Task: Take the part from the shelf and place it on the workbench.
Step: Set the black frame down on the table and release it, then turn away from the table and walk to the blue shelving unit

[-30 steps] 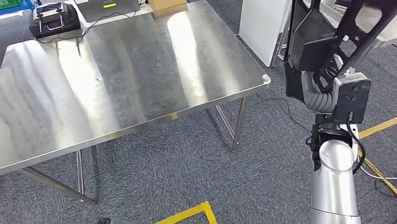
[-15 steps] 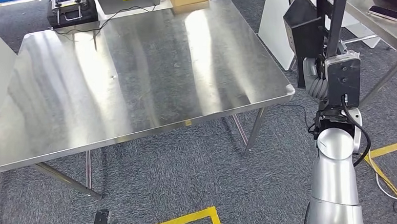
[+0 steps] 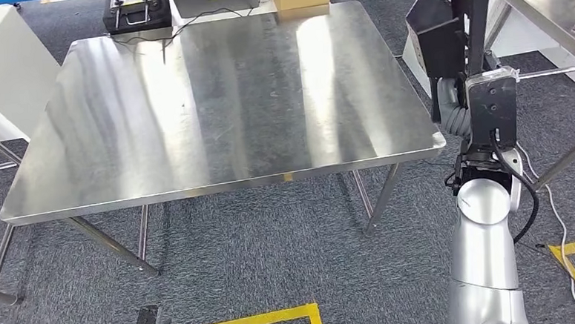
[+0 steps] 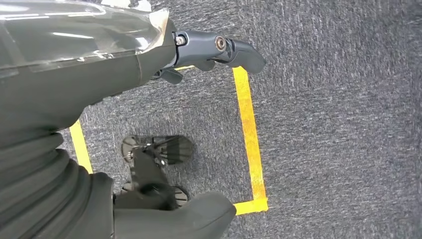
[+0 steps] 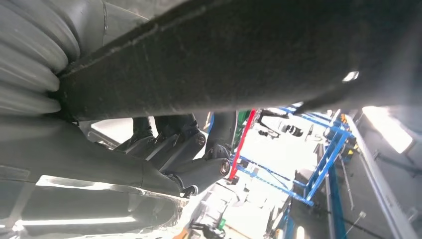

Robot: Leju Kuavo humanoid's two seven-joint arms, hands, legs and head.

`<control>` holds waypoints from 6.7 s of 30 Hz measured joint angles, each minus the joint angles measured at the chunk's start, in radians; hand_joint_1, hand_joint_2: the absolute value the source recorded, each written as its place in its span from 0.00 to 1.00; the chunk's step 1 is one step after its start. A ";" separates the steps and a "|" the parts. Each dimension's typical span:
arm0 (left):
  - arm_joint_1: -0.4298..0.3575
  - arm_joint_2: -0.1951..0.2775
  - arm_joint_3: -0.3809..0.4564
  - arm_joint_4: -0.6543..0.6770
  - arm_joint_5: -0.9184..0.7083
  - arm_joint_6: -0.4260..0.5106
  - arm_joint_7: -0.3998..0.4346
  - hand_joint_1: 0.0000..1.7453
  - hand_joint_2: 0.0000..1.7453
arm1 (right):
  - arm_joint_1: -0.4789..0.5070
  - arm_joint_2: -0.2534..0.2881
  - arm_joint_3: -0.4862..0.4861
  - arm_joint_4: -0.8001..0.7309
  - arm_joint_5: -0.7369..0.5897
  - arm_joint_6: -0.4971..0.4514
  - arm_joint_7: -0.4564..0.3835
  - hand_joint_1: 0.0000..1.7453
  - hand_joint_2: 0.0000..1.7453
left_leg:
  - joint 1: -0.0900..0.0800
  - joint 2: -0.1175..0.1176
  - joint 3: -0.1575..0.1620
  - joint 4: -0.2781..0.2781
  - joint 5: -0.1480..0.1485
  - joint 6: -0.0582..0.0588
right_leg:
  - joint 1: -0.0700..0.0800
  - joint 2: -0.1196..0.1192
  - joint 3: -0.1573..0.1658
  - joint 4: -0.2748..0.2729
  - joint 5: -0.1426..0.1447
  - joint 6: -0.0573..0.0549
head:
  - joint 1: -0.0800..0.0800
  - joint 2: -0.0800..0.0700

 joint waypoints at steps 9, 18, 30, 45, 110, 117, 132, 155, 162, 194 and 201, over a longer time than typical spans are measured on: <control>-0.009 -0.003 0.000 0.000 -0.012 0.015 -0.009 0.00 1.00 | -0.009 -0.038 -0.028 0.038 0.031 -0.009 0.013 1.00 1.00 | 0.001 -0.067 0.040 -0.072 0.023 0.037 | 0.003 0.056 -0.092 0.209 -0.097 0.015 | 0.006 0.000; -0.001 0.001 0.000 0.000 -0.015 0.028 -0.025 0.00 1.00 | -0.032 -0.057 -0.039 0.098 0.005 -0.013 -0.010 1.00 1.00 | -0.004 -0.118 0.029 -0.048 0.007 0.020 | -0.012 0.074 -0.027 0.004 0.020 0.040 | 0.012 0.000; 0.000 0.011 -0.007 0.000 -0.052 0.039 -0.022 0.00 1.00 | -0.037 -0.058 -0.040 0.122 -0.006 -0.019 -0.018 1.00 1.00 | -0.007 -0.108 0.034 -0.054 0.003 0.038 | -0.015 0.083 -0.027 0.002 0.022 0.035 | 0.012 0.000; 0.004 0.011 -0.014 0.000 -0.065 0.029 -0.002 0.00 1.00 | -0.028 -0.070 -0.040 0.126 -0.016 -0.027 -0.023 1.00 1.00 | 0.023 -0.108 0.104 -0.071 -0.045 0.002 | -0.031 0.082 -0.066 0.025 0.036 0.102 | 0.019 0.000; -0.012 0.022 0.027 -0.003 0.017 -0.007 -0.044 0.00 1.00 | -0.366 0.074 0.151 1.056 0.848 -0.100 0.341 1.00 1.00 | -0.013 -0.081 0.037 -0.070 0.010 0.037 | 0.005 0.072 -0.036 -0.029 0.051 0.022 | 0.005 0.000; -0.012 0.023 0.030 -0.003 0.017 -0.006 -0.044 0.00 1.00 | -0.369 0.077 0.153 1.070 0.848 -0.100 0.341 0.75 0.75 | -0.011 -0.076 0.040 -0.075 0.011 0.034 | 0.008 0.077 -0.037 -0.028 0.051 0.021 | 0.005 0.000; 0.014 0.035 0.081 -0.003 0.054 -0.005 -0.027 0.00 0.00 | -0.370 0.143 0.152 1.103 0.870 -0.086 0.328 0.00 0.00 | -0.015 -0.074 0.040 -0.076 0.011 0.023 | 0.007 0.077 -0.036 -0.028 0.050 0.020 | 0.006 0.000; 0.029 0.048 0.099 -0.005 0.006 -0.026 -0.017 0.00 0.00 | -0.364 0.125 0.058 1.104 0.854 -0.068 0.285 0.00 0.00 | -0.018 -0.074 0.041 -0.075 0.012 0.023 | 0.004 0.077 -0.035 -0.028 0.050 0.020 | 0.006 0.000; 0.024 0.050 0.116 -0.005 -0.003 -0.040 -0.003 0.00 0.00 | -0.364 0.161 -0.034 1.080 0.679 0.055 0.030 0.00 0.00 | -0.018 -0.074 0.041 -0.075 0.012 0.023 | 0.004 0.077 -0.035 -0.028 0.050 0.020 | 0.006 0.000; 0.079 -0.017 0.472 -0.008 0.170 0.170 -0.116 0.00 0.00 | 0.460 0.120 0.236 -0.150 -0.213 -0.057 -0.508 0.00 0.00 | -0.007 -0.061 0.052 -0.102 0.035 0.047 | 0.001 0.076 -0.087 0.213 -0.097 0.027 | 0.009 0.000; 0.080 -0.022 0.489 -0.011 0.170 0.170 -0.115 0.00 0.00 | 0.463 0.113 0.241 -0.154 -0.216 -0.053 -0.508 0.00 0.00 | -0.005 -0.067 0.025 -0.068 0.046 0.010 | -0.004 0.081 0.053 -0.021 -0.032 0.021 | 0.011 0.000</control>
